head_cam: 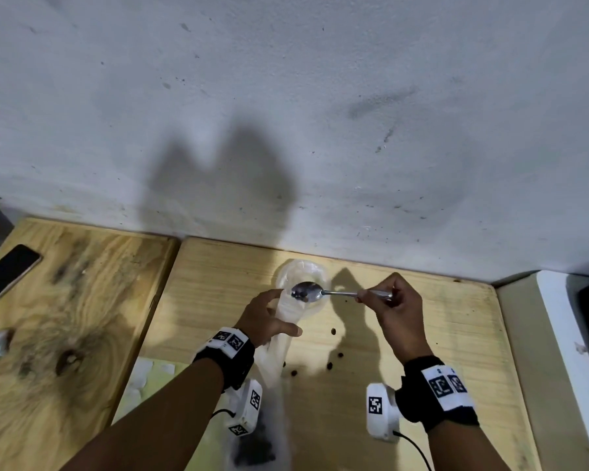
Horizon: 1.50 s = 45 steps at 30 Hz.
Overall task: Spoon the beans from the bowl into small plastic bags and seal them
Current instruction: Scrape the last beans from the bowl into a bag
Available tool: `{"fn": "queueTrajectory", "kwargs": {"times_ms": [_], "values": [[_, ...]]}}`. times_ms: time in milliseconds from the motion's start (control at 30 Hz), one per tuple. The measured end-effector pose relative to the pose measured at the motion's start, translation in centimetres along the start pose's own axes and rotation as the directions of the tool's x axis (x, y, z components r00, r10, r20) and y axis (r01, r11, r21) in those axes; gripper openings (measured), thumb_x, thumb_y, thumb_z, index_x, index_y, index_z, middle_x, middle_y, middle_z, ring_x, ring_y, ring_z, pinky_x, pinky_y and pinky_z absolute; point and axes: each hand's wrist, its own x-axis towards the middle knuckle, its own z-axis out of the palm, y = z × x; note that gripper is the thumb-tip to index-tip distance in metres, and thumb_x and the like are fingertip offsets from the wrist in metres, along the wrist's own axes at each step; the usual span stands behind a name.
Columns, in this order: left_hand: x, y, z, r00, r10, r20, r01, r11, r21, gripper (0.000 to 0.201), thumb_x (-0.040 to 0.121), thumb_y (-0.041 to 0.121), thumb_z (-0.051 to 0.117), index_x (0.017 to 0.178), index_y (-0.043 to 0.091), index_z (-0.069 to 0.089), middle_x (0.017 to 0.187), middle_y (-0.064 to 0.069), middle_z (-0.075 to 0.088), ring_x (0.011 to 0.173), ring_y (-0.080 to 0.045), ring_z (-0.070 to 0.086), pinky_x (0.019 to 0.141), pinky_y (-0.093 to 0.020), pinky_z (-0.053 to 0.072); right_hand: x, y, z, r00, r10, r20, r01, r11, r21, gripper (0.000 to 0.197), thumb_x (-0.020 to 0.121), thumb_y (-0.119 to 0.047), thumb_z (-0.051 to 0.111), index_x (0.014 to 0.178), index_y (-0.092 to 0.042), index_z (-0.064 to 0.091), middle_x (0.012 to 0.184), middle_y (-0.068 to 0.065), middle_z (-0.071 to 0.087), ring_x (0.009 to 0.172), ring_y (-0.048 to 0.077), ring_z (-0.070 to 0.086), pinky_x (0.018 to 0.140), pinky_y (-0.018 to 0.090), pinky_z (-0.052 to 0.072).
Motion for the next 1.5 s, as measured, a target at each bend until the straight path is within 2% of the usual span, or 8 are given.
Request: {"fn": "queueTrajectory", "kwargs": {"times_ms": [300, 467, 733, 967, 1100, 1233, 1400, 1500], "values": [[0.0, -0.8, 0.3, 0.999, 0.044, -0.013, -0.043, 0.997, 0.071, 0.104, 0.049, 0.023, 0.094, 0.139, 0.026, 0.042, 0.132, 0.003, 0.048, 0.116, -0.018, 0.052, 0.091, -0.035, 0.050, 0.5, -0.6, 1.6, 0.990, -0.119, -0.080, 0.114, 0.992, -0.060, 0.016, 0.081, -0.011, 0.081, 0.079, -0.014, 0.066, 0.080, 0.001, 0.072, 0.064, 0.012, 0.061, 0.061, 0.021, 0.046], [-0.9, -0.9, 0.1, 0.993, 0.092, -0.068, -0.088, 0.994, 0.069, 0.112, 0.032, 0.047, 0.088, 0.133, 0.029, 0.044, 0.135, 0.006, 0.046, 0.118, -0.018, 0.053, 0.099, -0.040, 0.049, 0.9, 3.0, 2.1, 0.887, 0.135, -0.441, -0.115, 0.991, 0.072, 0.013, 0.085, -0.017, 0.074, 0.079, -0.012, 0.063, 0.083, 0.009, 0.075, 0.086, 0.027, 0.070, 0.083, 0.038, 0.053], [-3.1, -1.6, -0.5, 0.949, 0.147, -0.277, -0.140, 0.989, 0.045, 0.095, 0.052, 0.032, 0.094, 0.133, 0.027, 0.045, 0.129, 0.008, 0.042, 0.115, -0.015, 0.051, 0.099, -0.036, 0.049, -0.5, 5.1, 3.8, 0.831, 0.509, -0.222, -0.529, 0.848, -0.033, 0.023, 0.075, -0.016, 0.078, 0.063, -0.014, 0.058, 0.062, 0.007, 0.057, 0.054, 0.023, 0.047, 0.053, 0.031, 0.037], [-5.0, -0.2, -0.9, 0.943, 0.262, -0.207, -0.241, 0.963, 0.121, 0.101, 0.046, 0.040, 0.093, 0.135, 0.030, 0.046, 0.121, 0.006, 0.057, 0.103, -0.013, 0.057, 0.089, -0.030, 0.051, -3.3, 0.5, 4.2, 0.995, 0.099, 0.027, -0.088, 0.957, -0.278, 0.016, 0.095, -0.029, 0.064, 0.110, -0.028, 0.067, 0.084, -0.001, 0.066, 0.077, 0.013, 0.061, 0.061, 0.018, 0.045], [-5.8, 1.2, -0.3, 0.932, 0.336, -0.134, -0.306, 0.930, 0.205, 0.096, 0.047, 0.040, 0.093, 0.132, 0.030, 0.048, 0.123, 0.009, 0.055, 0.110, -0.013, 0.056, 0.092, -0.027, 0.046, -4.2, -3.3, 5.3, 0.842, 0.223, 0.491, -0.095, 0.958, -0.272, 0.025, 0.102, -0.021, 0.048, 0.092, -0.021, 0.071, 0.064, 0.004, 0.061, 0.045, 0.007, 0.043, 0.049, 0.019, 0.035], [-6.7, 2.8, -0.3, 0.940, 0.336, -0.064, -0.319, 0.929, 0.187, 0.106, 0.045, 0.056, 0.086, 0.138, 0.027, 0.043, 0.127, 0.009, 0.053, 0.113, -0.014, 0.054, 0.096, -0.034, 0.048, -3.5, -4.0, 4.8, 0.897, 0.188, 0.400, -0.077, 0.958, -0.278, 0.033, 0.088, -0.003, 0.049, 0.060, -0.015, 0.061, 0.071, 0.006, 0.064, 0.040, 0.005, 0.039, 0.051, 0.027, 0.029], [-7.2, 4.8, -0.8, 0.928, 0.316, -0.196, -0.333, 0.941, -0.060, 0.021, 0.086, 0.027, 0.071, 0.091, 0.008, 0.064, 0.092, -0.009, 0.069, 0.072, -0.020, 0.065, 0.069, -0.030, 0.047, -3.0, -3.6, 3.7, 0.945, 0.020, 0.327, 0.088, 0.946, -0.311, 0.018, 0.080, -0.018, 0.080, 0.075, -0.023, 0.064, 0.083, -0.010, 0.067, 0.079, 0.004, 0.061, 0.070, 0.021, 0.046], [-7.6, 5.4, -1.1, 0.915, 0.324, -0.242, -0.353, 0.932, -0.087, 0.025, 0.089, 0.021, 0.067, 0.069, 0.015, 0.053, 0.075, -0.010, 0.069, 0.063, -0.026, 0.069, 0.060, -0.027, 0.043, -3.4, -3.8, 4.1, 0.969, -0.071, 0.238, 0.128, 0.964, -0.233, 0.030, 0.075, -0.016, 0.085, 0.094, -0.027, 0.064, 0.094, -0.006, 0.068, 0.089, 0.008, 0.062, 0.076, 0.029, 0.053]]}}
